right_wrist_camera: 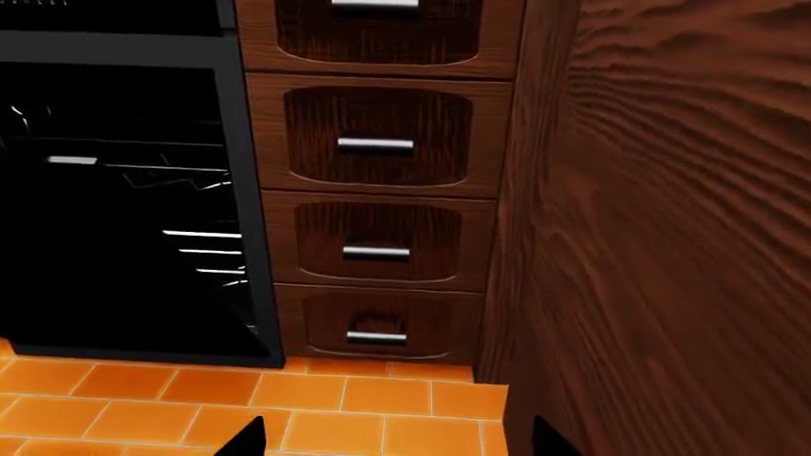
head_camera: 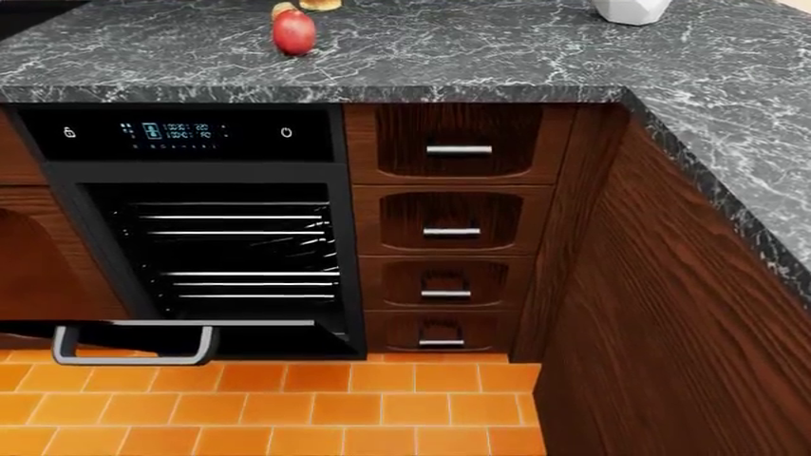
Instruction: Close the dishwasher door
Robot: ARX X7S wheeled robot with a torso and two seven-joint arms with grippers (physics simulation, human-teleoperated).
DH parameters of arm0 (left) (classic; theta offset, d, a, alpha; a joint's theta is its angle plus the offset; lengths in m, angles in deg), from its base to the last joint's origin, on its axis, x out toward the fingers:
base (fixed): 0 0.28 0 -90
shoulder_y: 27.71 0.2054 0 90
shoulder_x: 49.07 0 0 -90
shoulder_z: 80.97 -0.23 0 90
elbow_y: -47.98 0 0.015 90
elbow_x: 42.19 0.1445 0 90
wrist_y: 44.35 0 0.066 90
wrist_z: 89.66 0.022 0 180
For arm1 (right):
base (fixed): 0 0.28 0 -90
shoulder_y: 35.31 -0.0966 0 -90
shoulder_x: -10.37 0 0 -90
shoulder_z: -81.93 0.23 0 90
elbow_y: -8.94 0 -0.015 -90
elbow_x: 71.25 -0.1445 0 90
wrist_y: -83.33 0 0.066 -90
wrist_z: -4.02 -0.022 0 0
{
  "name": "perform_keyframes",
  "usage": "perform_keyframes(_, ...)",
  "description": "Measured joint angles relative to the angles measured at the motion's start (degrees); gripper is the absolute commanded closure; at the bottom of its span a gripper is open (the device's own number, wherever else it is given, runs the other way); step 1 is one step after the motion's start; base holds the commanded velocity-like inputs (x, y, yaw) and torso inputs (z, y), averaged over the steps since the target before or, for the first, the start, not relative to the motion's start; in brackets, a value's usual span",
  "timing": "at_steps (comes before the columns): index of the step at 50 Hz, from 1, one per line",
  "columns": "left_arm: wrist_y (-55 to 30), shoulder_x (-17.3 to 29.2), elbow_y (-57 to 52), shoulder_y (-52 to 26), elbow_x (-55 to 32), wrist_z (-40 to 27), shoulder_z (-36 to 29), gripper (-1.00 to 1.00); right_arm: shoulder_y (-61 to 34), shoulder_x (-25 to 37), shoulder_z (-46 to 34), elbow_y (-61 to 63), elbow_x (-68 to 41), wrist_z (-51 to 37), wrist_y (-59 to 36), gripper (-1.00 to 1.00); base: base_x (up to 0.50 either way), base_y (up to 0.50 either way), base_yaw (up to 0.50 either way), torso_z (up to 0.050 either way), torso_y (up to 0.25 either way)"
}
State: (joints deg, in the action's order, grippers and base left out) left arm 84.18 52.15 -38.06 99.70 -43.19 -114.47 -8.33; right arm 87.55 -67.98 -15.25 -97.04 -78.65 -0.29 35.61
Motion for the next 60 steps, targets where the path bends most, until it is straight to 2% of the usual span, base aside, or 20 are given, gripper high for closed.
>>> perform_keyframes(49, 0.38, 1.47, 0.25, -0.56, -0.55, -1.98, -2.11, -1.00, -1.20, 0.47, -1.30, -1.94, -1.19, -1.06, 0.11, -1.00, 0.00, 0.00, 0.00, -0.034, 0.000)
perform_keyframes(60, 0.34, 1.75, 0.33, -0.76, -0.66, -2.42, -2.52, -1.00, -2.16, 0.78, -0.96, 0.80, -3.41, -3.23, -5.63, -1.00, 0.00, 0.00, 0.00, -0.034, 0.000)
